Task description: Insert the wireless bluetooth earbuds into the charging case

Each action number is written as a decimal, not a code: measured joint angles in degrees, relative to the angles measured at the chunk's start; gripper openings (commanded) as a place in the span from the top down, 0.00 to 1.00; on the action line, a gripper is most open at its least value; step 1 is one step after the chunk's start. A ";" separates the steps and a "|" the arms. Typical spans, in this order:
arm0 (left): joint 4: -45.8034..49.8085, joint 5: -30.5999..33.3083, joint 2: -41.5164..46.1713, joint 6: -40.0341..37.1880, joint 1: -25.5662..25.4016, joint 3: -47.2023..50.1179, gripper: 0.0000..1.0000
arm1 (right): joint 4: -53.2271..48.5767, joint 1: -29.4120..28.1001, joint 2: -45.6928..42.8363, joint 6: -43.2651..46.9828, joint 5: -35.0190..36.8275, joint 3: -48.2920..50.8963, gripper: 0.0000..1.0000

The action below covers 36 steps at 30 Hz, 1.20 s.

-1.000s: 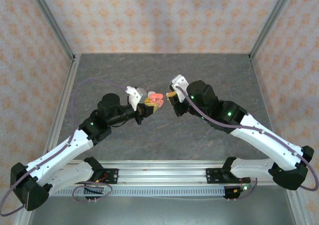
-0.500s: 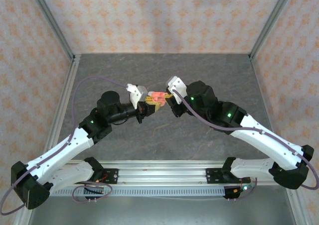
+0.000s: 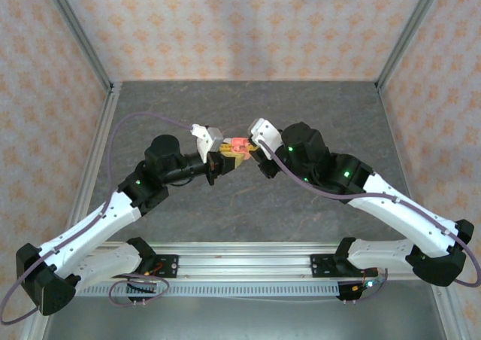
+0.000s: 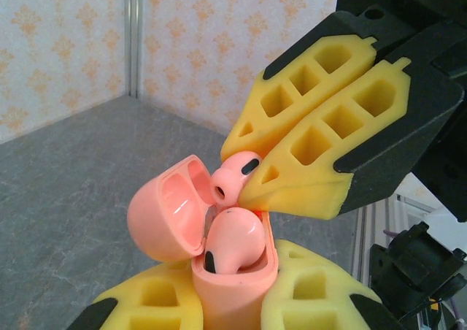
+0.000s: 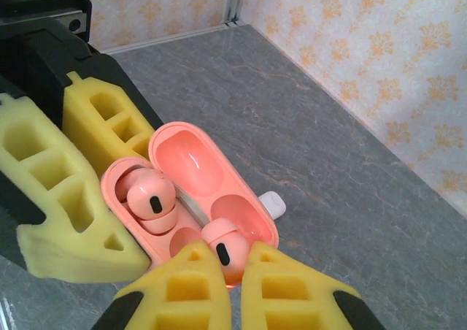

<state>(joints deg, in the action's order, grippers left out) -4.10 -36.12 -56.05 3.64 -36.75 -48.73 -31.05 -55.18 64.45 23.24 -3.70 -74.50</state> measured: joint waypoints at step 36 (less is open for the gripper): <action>4.39 -2.69 -2.97 -0.07 -1.16 -2.89 1.00 | -5.53 0.55 -1.31 3.43 -7.91 -0.50 0.65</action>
<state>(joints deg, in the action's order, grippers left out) 0.30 -38.81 -59.02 3.57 -37.91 -51.62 -36.58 -54.63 63.13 26.68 -11.62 -75.00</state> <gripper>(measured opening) 0.156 0.345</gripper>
